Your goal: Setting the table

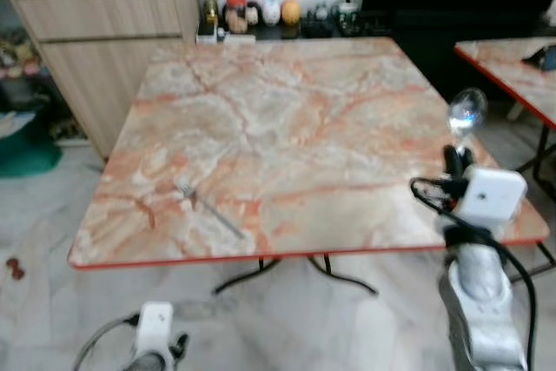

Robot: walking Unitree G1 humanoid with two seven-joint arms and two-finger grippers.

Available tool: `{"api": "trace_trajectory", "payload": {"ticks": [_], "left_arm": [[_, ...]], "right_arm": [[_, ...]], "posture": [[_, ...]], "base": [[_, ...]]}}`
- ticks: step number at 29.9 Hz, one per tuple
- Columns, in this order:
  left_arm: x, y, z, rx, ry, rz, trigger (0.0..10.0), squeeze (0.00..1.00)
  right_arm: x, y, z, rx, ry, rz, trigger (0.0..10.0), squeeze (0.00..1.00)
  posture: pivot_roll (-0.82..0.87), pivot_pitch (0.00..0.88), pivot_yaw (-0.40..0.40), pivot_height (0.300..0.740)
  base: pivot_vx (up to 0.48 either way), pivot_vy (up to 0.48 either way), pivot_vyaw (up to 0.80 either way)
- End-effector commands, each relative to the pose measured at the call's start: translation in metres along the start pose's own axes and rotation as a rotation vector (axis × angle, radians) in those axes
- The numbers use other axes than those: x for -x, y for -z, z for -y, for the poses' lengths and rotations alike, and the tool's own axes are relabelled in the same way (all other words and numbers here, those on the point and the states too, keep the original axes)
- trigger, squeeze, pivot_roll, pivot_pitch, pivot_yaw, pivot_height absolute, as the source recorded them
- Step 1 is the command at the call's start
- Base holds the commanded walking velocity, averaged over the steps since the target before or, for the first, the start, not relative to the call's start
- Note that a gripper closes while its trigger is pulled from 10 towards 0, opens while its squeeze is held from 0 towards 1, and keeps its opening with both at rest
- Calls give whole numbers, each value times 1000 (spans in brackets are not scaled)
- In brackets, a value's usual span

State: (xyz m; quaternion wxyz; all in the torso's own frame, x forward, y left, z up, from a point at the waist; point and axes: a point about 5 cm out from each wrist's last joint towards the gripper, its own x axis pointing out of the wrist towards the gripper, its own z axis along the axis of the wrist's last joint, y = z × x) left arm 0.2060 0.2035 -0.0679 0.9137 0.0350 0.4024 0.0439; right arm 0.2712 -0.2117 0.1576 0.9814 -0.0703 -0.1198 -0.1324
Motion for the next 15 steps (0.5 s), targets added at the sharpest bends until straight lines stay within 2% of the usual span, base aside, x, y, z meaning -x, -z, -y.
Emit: {"api": "trace_trajectory", "payload": {"ticks": [1, 10, 15], "left_arm": [[1, 4, -8, -17, -21, -23, 10000, 0], [1, 5, -9, -18, -27, -24, 10000, 0], [2, 7, -9, -37, -18, -31, 10000, 0]], "right_arm": [[-2, -5, -4, -12, -9, 19, 10000, 0], [-4, -6, -8, -14, -15, 23, 10000, 0], [-4, -8, -7, 18, -17, 31, 10000, 0]], "posture": [[51, 0, -24, 740], [48, 0, -25, 740], [34, 0, -18, 740]], "base": [[0, -352, 0], [0, -352, 0], [0, -353, 0]]}}
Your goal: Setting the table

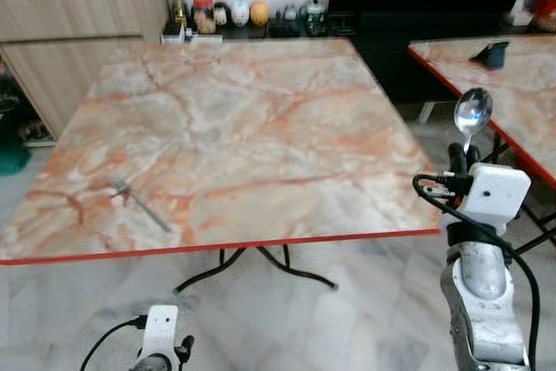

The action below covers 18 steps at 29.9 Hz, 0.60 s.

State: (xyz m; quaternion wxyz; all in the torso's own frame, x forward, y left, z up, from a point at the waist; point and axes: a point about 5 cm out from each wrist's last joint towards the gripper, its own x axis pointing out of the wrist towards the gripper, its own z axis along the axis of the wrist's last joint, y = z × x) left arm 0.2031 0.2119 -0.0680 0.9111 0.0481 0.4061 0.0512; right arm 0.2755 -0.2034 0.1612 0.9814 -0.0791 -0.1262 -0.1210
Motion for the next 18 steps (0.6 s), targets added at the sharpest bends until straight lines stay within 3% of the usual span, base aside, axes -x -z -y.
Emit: {"api": "trace_trajectory", "payload": {"ticks": [1, 5, 18], "left_arm": [[1, 5, 0, -17, 6, -23, 10000, 0], [1, 6, 1, -19, 10, -26, 10000, 0], [3, 15, -5, -38, 12, -56, 10000, 0]], "right_arm": [[-1, -4, 3, 10, 11, 15, 10000, 0], [-1, -3, 3, 15, 5, 9, 10000, 0], [-2, -6, 1, 6, -7, 32, 10000, 0]], "posture": [[31, 0, -17, 740], [27, 0, -19, 740], [25, 0, -15, 740]], "base": [[0, -352, 500], [0, -353, 800], [0, -358, 0]]}}
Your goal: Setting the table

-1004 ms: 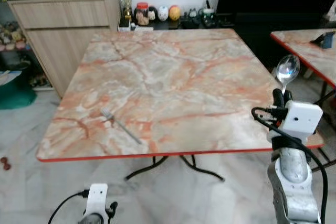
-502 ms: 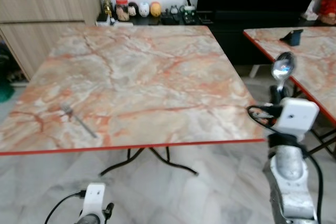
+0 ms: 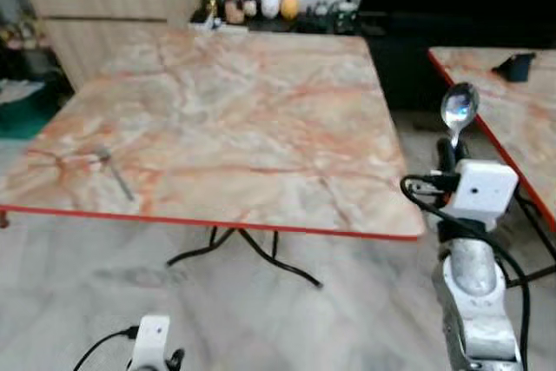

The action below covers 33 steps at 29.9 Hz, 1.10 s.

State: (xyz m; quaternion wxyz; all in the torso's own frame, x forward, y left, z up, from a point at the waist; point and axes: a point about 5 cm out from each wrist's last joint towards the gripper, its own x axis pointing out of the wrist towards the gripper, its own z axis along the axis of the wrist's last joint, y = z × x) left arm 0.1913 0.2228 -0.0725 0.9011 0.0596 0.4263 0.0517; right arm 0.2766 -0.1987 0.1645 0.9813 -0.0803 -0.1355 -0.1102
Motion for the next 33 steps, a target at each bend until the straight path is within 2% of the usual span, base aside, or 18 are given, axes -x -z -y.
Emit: {"api": "trace_trajectory", "payload": {"ticks": [1, 20, 33], "left_arm": [[0, 2, 6, -15, 21, -13, 10000, 0], [1, 8, 12, -8, 32, -23, 10000, 0], [2, 12, 8, -13, 22, -30, 10000, 0]], "right_arm": [[-1, -2, 5, 8, 13, 12, 10000, 0], [-2, -4, 7, 18, -1, 31, 10000, 0], [0, -5, 4, 44, -20, 37, 10000, 0]], "posture": [[25, 0, -15, 740], [22, 0, -29, 740], [7, 0, -17, 740]], "base": [[0, -364, 0], [0, -361, 0], [0, -361, 0]]}}
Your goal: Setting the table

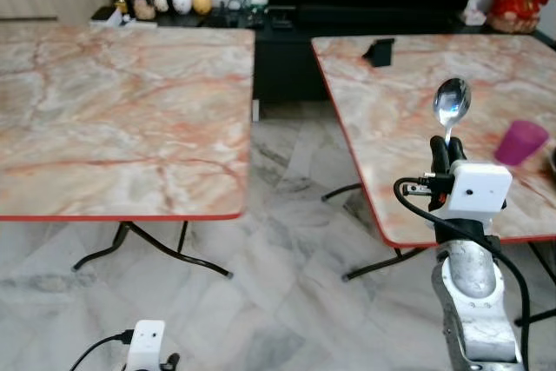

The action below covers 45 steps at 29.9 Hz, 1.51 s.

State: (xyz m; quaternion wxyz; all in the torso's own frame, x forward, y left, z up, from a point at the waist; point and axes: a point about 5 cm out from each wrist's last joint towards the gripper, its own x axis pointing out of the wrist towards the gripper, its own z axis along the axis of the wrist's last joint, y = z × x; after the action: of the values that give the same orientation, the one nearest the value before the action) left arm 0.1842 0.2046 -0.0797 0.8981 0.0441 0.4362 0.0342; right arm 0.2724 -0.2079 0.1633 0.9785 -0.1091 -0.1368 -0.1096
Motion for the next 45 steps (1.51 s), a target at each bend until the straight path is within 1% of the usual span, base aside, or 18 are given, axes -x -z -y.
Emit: {"api": "trace_trajectory", "payload": {"ticks": [1, 6, 14, 21, 30, 45], "left_arm": [[1, 2, -11, -24, -25, -10, 10000, 0], [0, -1, -12, -23, -28, -1, 10000, 0], [0, -3, -10, -18, -24, 2, 10000, 0], [0, -3, -13, -18, -30, 2, 10000, 0], [-1, -8, -13, -19, -30, 13, 10000, 0], [-1, -6, -15, -12, -35, 4, 10000, 0]], "right_arm": [[-3, -7, -5, -13, -11, 28, 10000, 0], [-5, -8, -7, -15, -14, 31, 10000, 0], [-5, -8, -3, -9, -5, 27, 10000, 0], [-5, -8, -6, -14, -3, 25, 10000, 0], [-5, -7, -4, -8, 1, 21, 10000, 0], [-8, -8, -6, -11, -2, 22, 10000, 0]], "posture": [[7, 0, -16, 740], [-3, 0, -11, 740], [-1, 0, -9, 740], [0, 0, -1, 740], [-2, 0, 1, 740], [10, 0, -2, 740]], "base": [[0, -360, 0], [0, -362, 0], [0, -367, 0], [0, -367, 0], [0, -368, 0], [0, -367, 0]]}}
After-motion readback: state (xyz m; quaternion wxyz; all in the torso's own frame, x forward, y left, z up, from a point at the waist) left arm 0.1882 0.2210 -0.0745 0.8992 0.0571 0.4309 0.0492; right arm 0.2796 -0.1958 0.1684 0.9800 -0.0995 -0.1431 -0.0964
